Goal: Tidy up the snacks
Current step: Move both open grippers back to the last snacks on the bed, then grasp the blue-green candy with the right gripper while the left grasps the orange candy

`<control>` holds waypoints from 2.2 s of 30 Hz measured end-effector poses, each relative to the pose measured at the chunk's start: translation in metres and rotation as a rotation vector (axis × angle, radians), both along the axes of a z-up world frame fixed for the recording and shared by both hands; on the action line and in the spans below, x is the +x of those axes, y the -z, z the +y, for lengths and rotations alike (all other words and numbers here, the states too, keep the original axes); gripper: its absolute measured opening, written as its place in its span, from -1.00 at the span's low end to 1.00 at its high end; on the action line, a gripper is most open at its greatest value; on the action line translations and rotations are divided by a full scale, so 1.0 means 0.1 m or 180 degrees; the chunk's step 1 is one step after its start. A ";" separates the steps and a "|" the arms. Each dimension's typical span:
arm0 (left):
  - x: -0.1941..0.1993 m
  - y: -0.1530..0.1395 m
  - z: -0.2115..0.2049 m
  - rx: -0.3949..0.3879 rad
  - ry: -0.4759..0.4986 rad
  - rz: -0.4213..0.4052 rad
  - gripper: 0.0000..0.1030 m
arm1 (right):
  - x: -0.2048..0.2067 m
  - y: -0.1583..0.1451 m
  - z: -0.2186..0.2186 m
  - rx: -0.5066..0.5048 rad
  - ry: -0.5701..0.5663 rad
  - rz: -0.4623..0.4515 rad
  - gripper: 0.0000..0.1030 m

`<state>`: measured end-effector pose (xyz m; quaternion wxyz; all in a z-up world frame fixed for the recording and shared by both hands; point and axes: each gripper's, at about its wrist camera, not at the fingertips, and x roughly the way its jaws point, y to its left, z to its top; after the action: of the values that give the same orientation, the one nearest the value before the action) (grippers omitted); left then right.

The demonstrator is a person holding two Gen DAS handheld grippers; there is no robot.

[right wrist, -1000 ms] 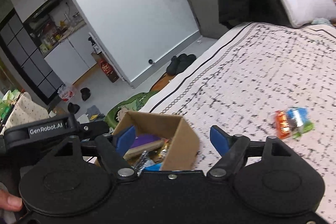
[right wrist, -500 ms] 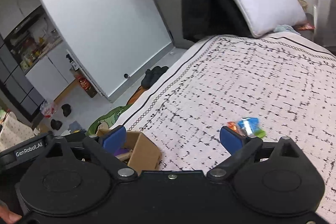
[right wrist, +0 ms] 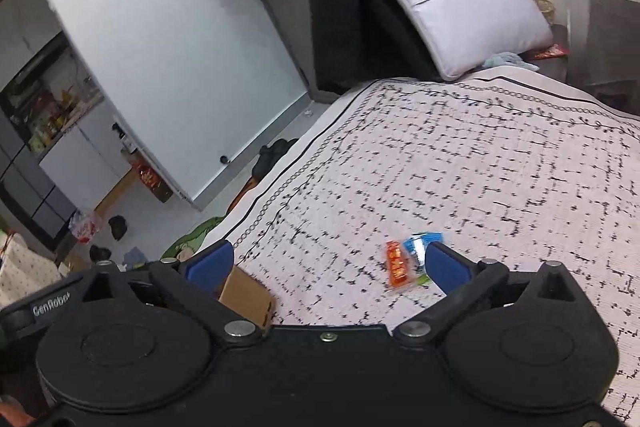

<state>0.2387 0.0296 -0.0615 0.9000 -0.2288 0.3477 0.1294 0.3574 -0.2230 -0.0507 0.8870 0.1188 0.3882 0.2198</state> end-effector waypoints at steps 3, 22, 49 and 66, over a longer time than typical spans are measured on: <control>0.04 -0.02 -0.10 0.0043 0.0039 -0.0001 1.00 | 0.03 0.00 -0.11 0.0046 0.0037 0.0018 1.00; 0.51 0.27 -0.57 -0.0098 0.0293 0.0164 0.97 | 0.33 0.29 -0.70 0.0279 0.0575 0.0425 0.99; 1.51 1.34 -0.82 -0.0607 0.0541 0.0598 -0.02 | 1.00 1.16 -0.52 0.0420 0.0842 0.1109 0.41; 1.74 1.66 -0.70 -0.0845 0.0536 0.0805 -0.64 | 1.28 1.56 -0.22 0.0286 0.0838 0.1364 0.31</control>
<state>0.4130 -0.0400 -0.2279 0.8187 -0.2974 0.4899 0.0345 0.4859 -0.2451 -0.2064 0.7993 0.2516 0.5384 0.0892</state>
